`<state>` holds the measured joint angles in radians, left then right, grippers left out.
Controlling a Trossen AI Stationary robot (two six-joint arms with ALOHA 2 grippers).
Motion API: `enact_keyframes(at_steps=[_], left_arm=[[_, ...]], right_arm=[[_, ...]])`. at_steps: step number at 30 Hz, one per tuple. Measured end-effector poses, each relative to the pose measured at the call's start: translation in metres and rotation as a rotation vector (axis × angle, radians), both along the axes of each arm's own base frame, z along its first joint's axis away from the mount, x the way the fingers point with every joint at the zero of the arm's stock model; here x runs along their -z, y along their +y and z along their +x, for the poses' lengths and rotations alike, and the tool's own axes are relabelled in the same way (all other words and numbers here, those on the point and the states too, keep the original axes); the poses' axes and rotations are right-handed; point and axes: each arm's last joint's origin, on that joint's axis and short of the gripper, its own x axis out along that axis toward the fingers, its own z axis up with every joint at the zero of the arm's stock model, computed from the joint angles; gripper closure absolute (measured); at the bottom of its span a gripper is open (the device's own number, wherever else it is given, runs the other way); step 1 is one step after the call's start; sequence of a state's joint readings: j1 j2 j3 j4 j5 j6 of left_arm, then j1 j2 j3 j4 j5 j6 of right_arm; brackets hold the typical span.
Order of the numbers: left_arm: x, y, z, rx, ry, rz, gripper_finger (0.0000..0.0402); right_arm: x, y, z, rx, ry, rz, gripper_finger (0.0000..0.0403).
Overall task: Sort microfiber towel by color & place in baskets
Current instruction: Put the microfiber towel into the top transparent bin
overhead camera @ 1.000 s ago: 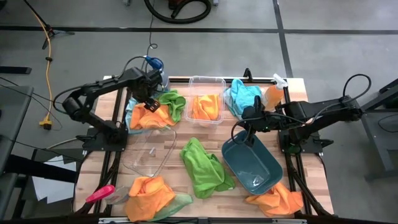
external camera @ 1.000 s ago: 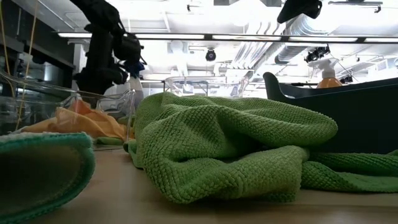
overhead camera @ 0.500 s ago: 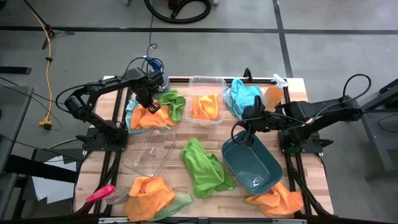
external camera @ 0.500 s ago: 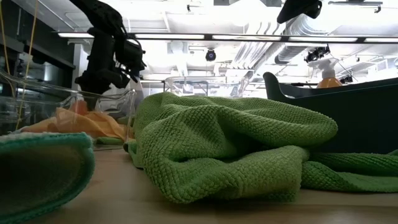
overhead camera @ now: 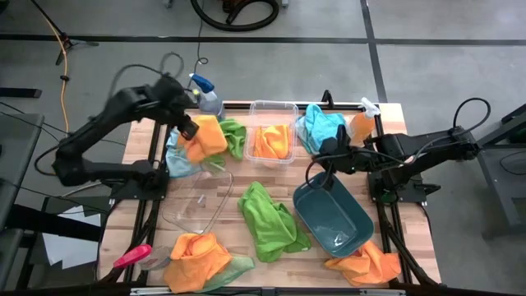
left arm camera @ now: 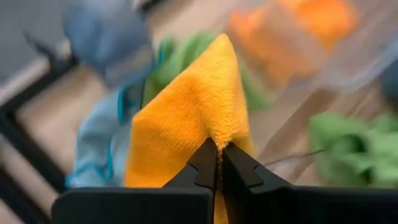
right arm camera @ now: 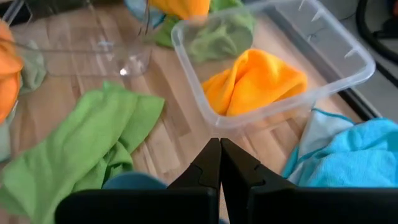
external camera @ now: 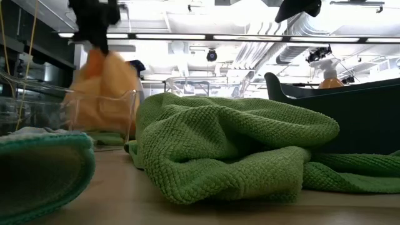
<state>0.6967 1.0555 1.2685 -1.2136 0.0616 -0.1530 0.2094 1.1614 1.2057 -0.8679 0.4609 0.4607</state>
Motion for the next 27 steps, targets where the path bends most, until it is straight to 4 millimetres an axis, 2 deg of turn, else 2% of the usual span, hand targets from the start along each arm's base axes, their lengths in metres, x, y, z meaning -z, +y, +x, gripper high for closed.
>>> enact_keyframes(at_steps=[6, 10, 14, 20, 27], left_arm=[[-0.062, -0.018, -0.003, 0.013, -0.309, 0.176, 0.0401], [-0.095, -0.02, 0.011, 0.061, -0.496, 0.265, 0.0401], [-0.115, -0.017, 0.033, 0.092, -0.582, 0.351, 0.0401], [-0.122, 0.0, 0.083, 0.16, -0.59, 0.435, 0.0401], [-0.097, 0.021, 0.145, 0.185, -0.552, 0.45, 0.0401]], right_arm=[[-0.007, 0.001, 0.007, -0.03, -0.082, -0.035, 0.0402], [-0.013, 0.0, 0.009, -0.002, -0.142, -0.092, 0.0402], [-0.02, -0.002, 0.008, 0.031, -0.196, -0.13, 0.0402], [-0.029, -0.003, 0.002, 0.037, -0.271, -0.116, 0.0402], [-0.036, -0.003, 0.001, 0.044, -0.329, -0.104, 0.0402]])
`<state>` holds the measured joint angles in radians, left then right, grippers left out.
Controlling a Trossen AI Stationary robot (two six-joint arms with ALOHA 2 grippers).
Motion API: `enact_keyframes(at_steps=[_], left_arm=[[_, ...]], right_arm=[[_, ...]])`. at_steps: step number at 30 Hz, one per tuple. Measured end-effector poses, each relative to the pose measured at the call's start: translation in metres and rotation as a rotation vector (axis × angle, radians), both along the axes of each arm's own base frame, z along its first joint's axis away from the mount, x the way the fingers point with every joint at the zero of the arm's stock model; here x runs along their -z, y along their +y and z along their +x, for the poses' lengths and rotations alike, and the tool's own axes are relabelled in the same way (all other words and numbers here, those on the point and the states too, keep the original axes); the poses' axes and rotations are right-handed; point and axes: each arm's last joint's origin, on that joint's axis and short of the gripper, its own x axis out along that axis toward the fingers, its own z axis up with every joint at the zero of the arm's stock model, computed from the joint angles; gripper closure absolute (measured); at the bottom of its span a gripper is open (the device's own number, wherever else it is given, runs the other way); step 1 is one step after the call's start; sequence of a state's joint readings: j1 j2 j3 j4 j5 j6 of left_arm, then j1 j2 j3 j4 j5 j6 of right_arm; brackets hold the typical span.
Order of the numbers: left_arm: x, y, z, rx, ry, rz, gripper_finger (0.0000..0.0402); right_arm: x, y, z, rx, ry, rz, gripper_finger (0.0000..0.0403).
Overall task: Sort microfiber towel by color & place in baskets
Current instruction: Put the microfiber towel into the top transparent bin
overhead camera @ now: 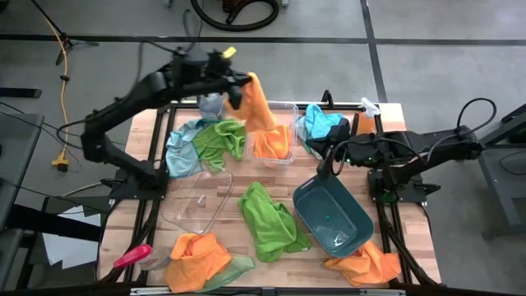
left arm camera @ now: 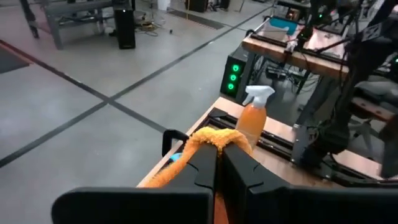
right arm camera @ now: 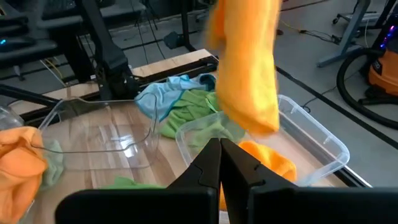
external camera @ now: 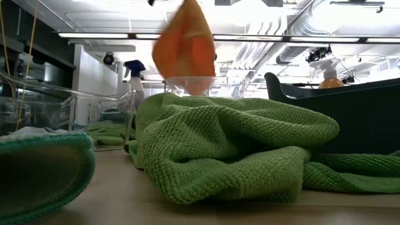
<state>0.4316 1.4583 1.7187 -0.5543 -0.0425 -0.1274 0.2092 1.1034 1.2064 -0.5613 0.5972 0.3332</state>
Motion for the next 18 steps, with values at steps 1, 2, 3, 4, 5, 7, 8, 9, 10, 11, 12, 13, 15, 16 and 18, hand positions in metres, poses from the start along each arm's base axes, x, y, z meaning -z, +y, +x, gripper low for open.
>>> enact_keyframes(at_steps=[1, 2, 3, 4, 5, 7, 8, 9, 10, 11, 12, 13, 15, 16, 18], left_arm=[[0.004, 0.001, 0.009, 0.009, 0.003, 0.0, 0.0401], [0.009, 0.002, 0.018, 0.018, 0.003, -0.001, 0.0401], [0.014, 0.002, 0.026, 0.029, 0.007, -0.001, 0.0401], [0.02, 0.002, 0.035, 0.041, 0.018, 0.0, 0.0401], [0.025, 0.001, 0.043, 0.055, 0.024, 0.006, 0.0401], [0.036, 0.0, 0.058, 0.08, 0.044, 0.015, 0.0401], [0.04, -0.002, 0.065, 0.091, 0.047, 0.014, 0.0401], [0.045, -0.003, 0.071, 0.109, 0.049, 0.01, 0.0401], [0.049, -0.005, 0.077, 0.134, 0.058, 0.002, 0.0401], [0.054, -0.006, 0.081, 0.162, 0.069, -0.01, 0.0401], [0.058, -0.009, 0.084, 0.189, 0.08, -0.022, 0.0401], [0.062, -0.011, 0.086, 0.209, 0.104, -0.037, 0.0401], [0.069, -0.015, 0.085, 0.219, 0.179, -0.049, 0.0401], [0.072, -0.017, 0.084, 0.21, 0.222, -0.045, 0.0401], [0.077, -0.018, 0.077, 0.168, 0.319, -0.035, 0.0401]], right_arm=[[0.0, 0.0, 0.0, 0.0, -0.001, 0.0, 0.0402], [0.0, 0.0, 0.0, 0.001, -0.002, 0.001, 0.0402], [0.0, 0.0, 0.0, 0.001, -0.002, 0.002, 0.0402], [0.0, 0.0, 0.0, 0.002, -0.003, 0.004, 0.0402], [0.0, 0.0, 0.0, 0.002, -0.004, 0.005, 0.0402], [0.0, 0.0, 0.0, 0.002, -0.006, 0.006, 0.0402], [0.0, 0.0, 0.0, 0.002, -0.007, 0.006, 0.0402], [0.0, 0.0, 0.0, 0.002, -0.006, 0.006, 0.0402], [0.0, 0.0, 0.0, 0.002, -0.007, 0.006, 0.0402], [0.0, 0.0, 0.0, 0.002, -0.007, 0.006, 0.0402], [0.0, 0.0, 0.0, 0.002, -0.006, 0.006, 0.0402], [0.0, 0.0, 0.0, 0.002, -0.006, 0.006, 0.0402], [0.0, 0.0, 0.0, 0.006, -0.007, 0.004, 0.0402], [0.0, 0.0, 0.0, 0.01, -0.008, 0.002, 0.0402], [0.0, 0.0, 0.0, 0.02, -0.009, -0.002, 0.0402]])
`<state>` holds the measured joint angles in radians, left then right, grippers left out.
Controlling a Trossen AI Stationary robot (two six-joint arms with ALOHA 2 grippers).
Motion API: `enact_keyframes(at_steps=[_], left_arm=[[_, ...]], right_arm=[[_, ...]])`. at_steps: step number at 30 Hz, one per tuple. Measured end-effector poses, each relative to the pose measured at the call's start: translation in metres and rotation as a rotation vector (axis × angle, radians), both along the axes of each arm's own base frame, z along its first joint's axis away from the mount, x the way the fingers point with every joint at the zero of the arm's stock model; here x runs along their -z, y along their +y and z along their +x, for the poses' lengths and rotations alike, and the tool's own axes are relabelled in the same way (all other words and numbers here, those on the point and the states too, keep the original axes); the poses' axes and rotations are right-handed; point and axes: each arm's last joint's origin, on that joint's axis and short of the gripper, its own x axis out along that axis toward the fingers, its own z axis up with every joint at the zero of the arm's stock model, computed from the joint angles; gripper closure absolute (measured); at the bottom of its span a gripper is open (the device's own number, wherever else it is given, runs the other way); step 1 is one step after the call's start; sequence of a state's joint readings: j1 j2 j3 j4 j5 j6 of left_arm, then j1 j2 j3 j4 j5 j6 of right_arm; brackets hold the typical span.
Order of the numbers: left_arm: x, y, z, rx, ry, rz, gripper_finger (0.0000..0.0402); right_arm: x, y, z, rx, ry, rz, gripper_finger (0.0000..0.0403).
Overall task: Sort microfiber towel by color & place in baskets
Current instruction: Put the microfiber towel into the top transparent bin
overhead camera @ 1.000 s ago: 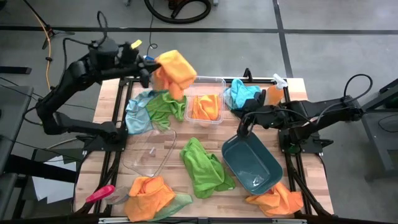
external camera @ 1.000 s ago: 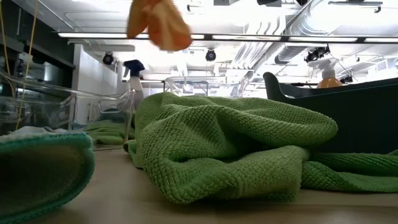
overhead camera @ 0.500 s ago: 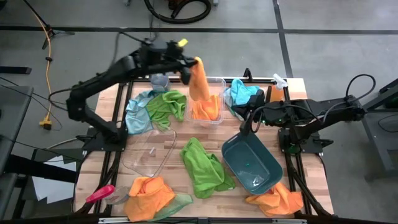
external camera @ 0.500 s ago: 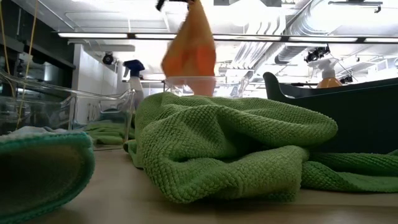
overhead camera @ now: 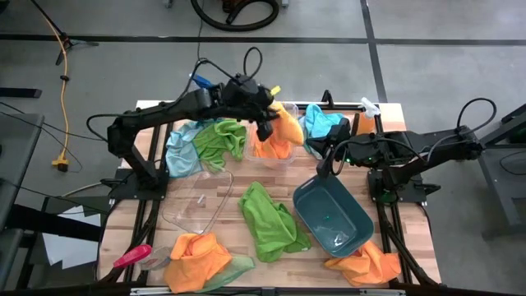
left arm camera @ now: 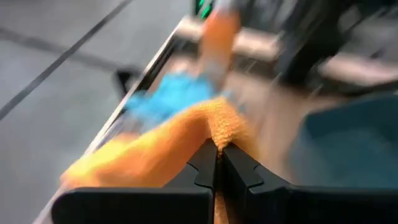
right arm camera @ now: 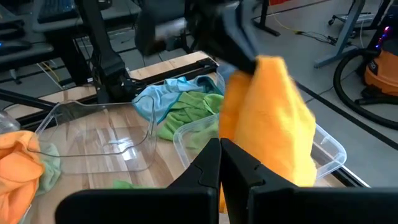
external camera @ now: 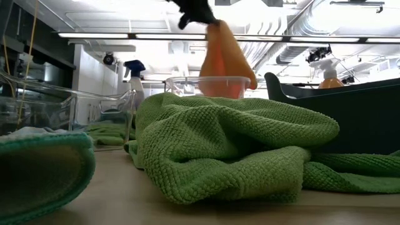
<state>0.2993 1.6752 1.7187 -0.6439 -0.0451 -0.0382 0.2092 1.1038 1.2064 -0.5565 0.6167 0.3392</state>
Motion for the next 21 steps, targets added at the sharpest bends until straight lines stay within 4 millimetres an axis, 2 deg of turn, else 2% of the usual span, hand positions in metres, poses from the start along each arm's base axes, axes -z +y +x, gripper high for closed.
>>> enact_keyframes(at_steps=[8, 12, 16, 21], left_arm=[[0.002, 0.012, -0.039, -0.175, 0.264, 0.071, 0.0401], [0.007, 0.014, -0.049, -0.254, 0.421, 0.174, 0.0401], [0.007, 0.013, -0.042, -0.219, 0.391, 0.196, 0.0401], [0.009, 0.004, -0.013, -0.135, 0.27, 0.255, 0.0401]], right_arm=[[0.0, -0.001, 0.0, 0.03, -0.002, -0.014, 0.0402], [0.0, -0.001, 0.0, 0.044, -0.004, -0.021, 0.0402], [-0.001, -0.002, -0.001, 0.071, -0.006, -0.034, 0.0402], [-0.001, -0.003, -0.001, 0.09, -0.01, -0.04, 0.0402]])
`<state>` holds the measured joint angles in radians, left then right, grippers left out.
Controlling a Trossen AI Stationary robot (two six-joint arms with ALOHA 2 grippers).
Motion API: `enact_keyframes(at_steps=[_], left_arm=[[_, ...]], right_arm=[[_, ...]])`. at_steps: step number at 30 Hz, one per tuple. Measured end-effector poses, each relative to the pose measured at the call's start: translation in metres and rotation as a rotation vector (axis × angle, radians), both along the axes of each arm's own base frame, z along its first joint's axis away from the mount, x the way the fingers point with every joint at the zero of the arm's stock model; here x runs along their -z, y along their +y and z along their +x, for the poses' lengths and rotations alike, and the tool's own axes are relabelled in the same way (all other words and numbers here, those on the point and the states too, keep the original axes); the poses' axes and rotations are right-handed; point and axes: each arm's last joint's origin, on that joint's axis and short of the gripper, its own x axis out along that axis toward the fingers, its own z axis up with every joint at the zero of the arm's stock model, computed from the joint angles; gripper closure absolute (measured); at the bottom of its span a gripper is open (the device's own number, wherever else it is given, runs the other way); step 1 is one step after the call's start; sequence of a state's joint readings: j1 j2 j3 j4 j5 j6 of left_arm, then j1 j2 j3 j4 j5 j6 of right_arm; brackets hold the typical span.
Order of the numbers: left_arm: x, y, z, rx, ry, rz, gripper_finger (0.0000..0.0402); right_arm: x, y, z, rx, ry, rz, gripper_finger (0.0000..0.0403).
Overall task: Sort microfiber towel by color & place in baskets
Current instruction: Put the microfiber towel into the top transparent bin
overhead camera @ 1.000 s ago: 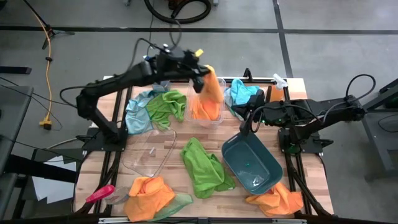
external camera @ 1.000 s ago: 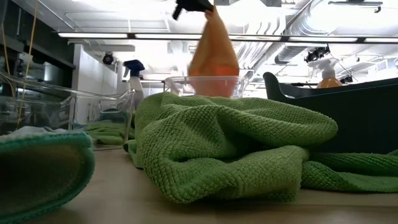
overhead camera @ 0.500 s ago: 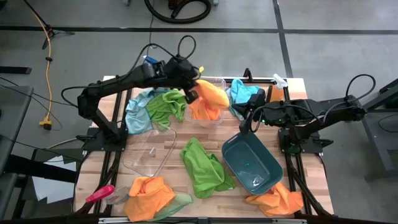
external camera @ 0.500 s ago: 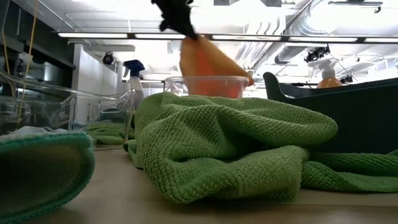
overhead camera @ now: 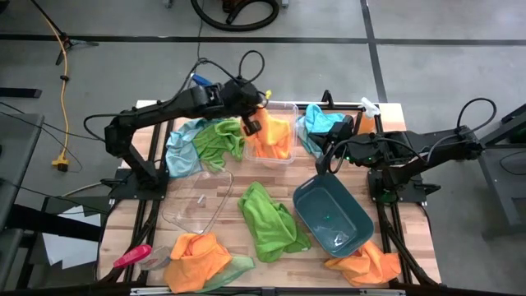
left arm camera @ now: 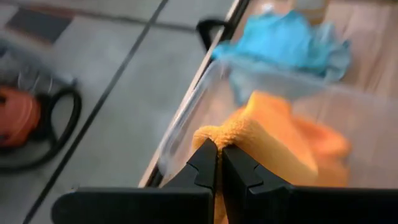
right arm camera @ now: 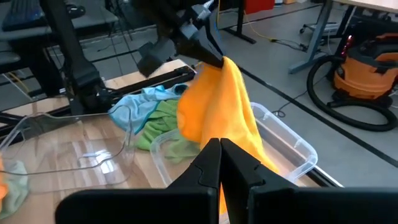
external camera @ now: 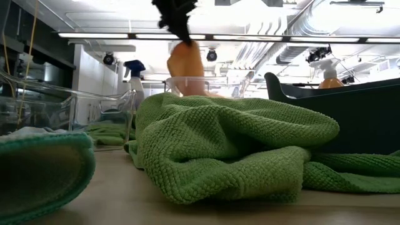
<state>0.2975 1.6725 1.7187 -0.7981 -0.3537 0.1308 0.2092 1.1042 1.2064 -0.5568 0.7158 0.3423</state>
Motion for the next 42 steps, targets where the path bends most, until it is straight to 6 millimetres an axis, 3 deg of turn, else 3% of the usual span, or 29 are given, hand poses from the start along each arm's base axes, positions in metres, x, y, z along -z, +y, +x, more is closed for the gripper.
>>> enact_keyframes(at_steps=[4, 9, 16, 23, 33, 37, 42], left_arm=[[0.018, -0.005, 0.029, 0.081, -0.021, 0.018, 0.0401], [0.056, -0.004, 0.059, 0.137, 0.015, -0.041, 0.0401], [0.11, 0.015, 0.08, 0.132, 0.063, -0.232, 0.0401], [0.149, 0.04, 0.085, 0.092, 0.099, -0.374, 0.0401], [0.188, 0.046, 0.09, 0.126, 0.197, -0.451, 0.0401], [0.198, 0.047, 0.091, 0.12, 0.222, -0.458, 0.0394], [0.195, 0.046, 0.091, 0.119, 0.219, -0.457, 0.0349]], right_arm=[[0.0, 0.0, 0.0, 0.006, -0.01, 0.016, 0.0402], [0.0, 0.0, 0.0, 0.008, -0.012, 0.019, 0.0402], [0.001, 0.0, 0.001, 0.013, -0.028, 0.06, 0.0402], [0.004, 0.001, 0.004, 0.014, -0.025, 0.088, 0.0402], [0.008, 0.003, 0.008, 0.01, -0.02, 0.113, 0.0402], [0.01, 0.004, 0.011, 0.006, -0.011, 0.116, 0.0402], [0.012, 0.004, 0.015, 0.006, -0.001, 0.114, 0.0402]])
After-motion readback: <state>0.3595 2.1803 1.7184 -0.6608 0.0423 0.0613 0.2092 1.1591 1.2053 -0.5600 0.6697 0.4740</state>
